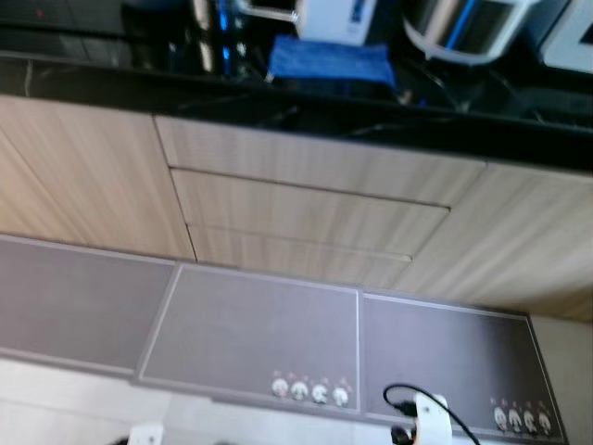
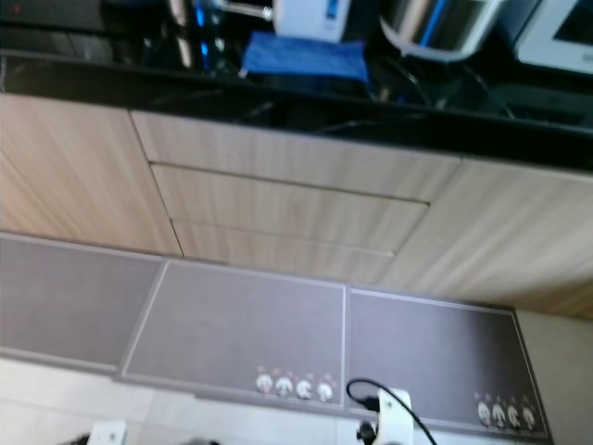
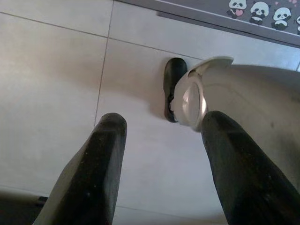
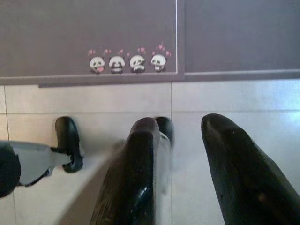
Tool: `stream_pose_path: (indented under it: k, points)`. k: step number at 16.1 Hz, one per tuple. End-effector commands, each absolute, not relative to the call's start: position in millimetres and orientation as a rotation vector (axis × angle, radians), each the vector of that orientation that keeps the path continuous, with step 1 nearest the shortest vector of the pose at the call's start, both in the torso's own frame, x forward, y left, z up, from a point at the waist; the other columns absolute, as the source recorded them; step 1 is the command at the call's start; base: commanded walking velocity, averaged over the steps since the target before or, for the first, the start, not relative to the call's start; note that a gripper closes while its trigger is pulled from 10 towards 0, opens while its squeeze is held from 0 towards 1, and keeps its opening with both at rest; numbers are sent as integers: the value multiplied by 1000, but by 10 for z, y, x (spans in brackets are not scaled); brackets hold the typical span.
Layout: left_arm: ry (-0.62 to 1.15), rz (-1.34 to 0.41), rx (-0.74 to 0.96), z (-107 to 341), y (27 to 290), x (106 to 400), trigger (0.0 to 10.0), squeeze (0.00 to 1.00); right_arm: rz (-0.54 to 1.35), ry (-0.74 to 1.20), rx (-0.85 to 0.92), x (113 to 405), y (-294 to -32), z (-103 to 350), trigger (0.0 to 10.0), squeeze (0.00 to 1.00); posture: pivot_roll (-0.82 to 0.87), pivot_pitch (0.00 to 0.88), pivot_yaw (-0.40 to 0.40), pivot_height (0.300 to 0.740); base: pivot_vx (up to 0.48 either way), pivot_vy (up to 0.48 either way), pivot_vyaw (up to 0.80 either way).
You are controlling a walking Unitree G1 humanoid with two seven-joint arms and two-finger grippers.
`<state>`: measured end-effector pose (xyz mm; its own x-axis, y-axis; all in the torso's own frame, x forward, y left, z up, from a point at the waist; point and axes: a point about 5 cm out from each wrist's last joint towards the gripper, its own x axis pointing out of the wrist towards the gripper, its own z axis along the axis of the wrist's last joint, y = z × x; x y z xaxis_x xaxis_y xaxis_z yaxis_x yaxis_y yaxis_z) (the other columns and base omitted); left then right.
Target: Kitchen organization
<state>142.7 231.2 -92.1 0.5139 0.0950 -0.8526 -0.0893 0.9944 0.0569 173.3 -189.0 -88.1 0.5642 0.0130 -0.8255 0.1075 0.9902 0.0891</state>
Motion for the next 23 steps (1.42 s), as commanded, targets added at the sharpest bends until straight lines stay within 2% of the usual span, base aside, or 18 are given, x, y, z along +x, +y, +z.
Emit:
stream_pose_path:
  k: [1, 11, 23]
  points:
    - [1078, 106, -17, -992, 2245, 1279, 10000, 0, -85, 977, 141, 1676, -1963, -895, 10000, 0, 114, 151, -68, 740, 0, -322, 0]
    - [1080, 102, -19, -994, 2250, 1268, 10000, 0, -84, 950, 160, 1755, -1940, -862, 10000, 0, 114, 170, -61, 740, 0, -323, 0]
    - [1081, 99, -14, -991, 2260, 1270, 10000, 0, -82, 934, 181, 1776, -1910, -855, 10000, 0, 124, 149, -50, 740, 0, -321, 0]
